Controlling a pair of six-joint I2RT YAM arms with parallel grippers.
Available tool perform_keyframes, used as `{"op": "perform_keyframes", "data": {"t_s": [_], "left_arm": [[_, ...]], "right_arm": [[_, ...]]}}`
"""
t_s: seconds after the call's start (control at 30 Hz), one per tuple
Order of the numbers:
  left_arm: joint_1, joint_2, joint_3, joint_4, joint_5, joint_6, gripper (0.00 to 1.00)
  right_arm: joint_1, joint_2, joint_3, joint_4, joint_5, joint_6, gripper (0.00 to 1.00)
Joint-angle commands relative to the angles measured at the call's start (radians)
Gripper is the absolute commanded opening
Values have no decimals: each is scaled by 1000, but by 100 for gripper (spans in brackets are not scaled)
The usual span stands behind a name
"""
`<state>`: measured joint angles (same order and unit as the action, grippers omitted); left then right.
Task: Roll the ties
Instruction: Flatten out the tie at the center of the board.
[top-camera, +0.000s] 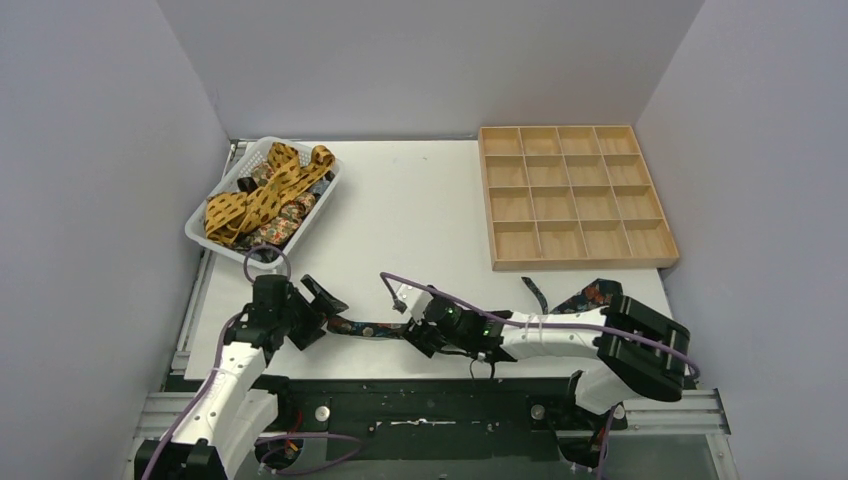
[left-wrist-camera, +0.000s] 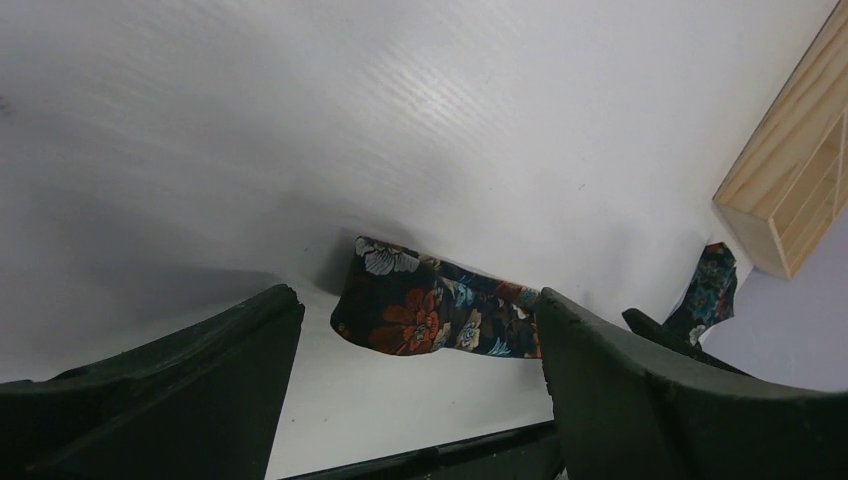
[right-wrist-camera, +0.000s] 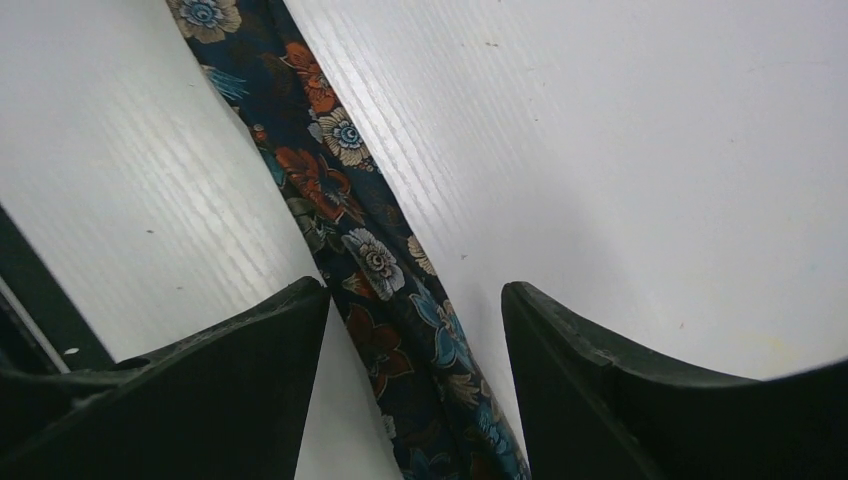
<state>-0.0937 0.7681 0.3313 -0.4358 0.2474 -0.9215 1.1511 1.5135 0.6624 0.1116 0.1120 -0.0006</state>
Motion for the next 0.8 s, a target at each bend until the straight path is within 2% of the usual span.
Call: {"op": "perform_keyframes", "data": {"t_s": [0.0,0.07,0.33,0.53,0.6,0.77], "left_arm": [[-48,13,-11,52,-19,-41,83],[-65,6,-22,53,-39,-52,82],[-69,4,-63,101,-42,-66,75],[-69,50,-53,127,-45,-48,67],[-70,62,-47,133,-43,-43,64],[-69,69,-41,132,-46,-36,62]], "right_arm": [[0,-115,-43,66,-14,116,62],[0,-122,-58,72,23,131,56],[3,-60,-45,83,44,73,41],[25,-56,-46,119,116,58,22],[38,-58,-43,119,195,66,13],[49,-74,-34,119,275,92,11]]}}
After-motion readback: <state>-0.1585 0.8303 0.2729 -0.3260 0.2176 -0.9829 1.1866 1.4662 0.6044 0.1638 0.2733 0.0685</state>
